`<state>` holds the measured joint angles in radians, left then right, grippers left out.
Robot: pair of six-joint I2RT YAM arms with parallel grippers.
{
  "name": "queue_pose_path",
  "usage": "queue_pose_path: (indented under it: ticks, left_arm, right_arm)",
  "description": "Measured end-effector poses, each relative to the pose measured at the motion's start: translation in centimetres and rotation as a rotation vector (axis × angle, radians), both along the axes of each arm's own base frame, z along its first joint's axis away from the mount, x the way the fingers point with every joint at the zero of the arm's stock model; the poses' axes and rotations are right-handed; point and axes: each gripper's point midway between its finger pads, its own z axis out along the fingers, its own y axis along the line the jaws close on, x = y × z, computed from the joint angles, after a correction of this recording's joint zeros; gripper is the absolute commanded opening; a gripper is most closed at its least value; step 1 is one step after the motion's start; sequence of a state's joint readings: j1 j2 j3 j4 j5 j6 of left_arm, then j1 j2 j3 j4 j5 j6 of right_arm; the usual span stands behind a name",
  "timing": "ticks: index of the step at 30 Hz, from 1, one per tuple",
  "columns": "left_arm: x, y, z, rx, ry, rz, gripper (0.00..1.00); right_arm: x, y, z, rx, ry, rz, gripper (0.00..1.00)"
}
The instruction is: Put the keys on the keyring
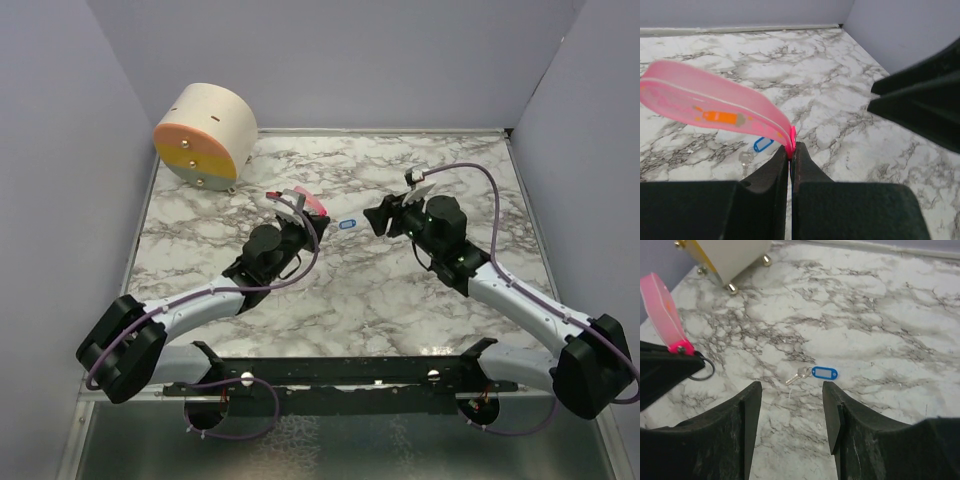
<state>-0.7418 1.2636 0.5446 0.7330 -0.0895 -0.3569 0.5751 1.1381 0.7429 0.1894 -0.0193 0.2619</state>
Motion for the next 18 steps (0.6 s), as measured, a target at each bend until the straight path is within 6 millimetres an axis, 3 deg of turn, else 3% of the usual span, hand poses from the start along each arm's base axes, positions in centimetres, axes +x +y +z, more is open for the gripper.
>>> queue_pose_path:
  ticks: [3,8,18]
  left_arm:
    - [0.9,0.7,1.0,-0.021,0.041,0.071,0.00]
    - [1.7,1.5,1.8,-0.025,0.097,0.148,0.00]
    - [1.8,2.8,-0.1,0.039,0.171,0.211,0.00]
  right_arm:
    - [0.1,-0.3,-2.1,-0.033,0.052,-0.020,0.52]
    - [0.3,-0.4,-3.5,-0.054,0.084,-0.031,0.52]
    - [0.7,-0.2,-5.8,-0.086,0.133,-0.033,0.49]
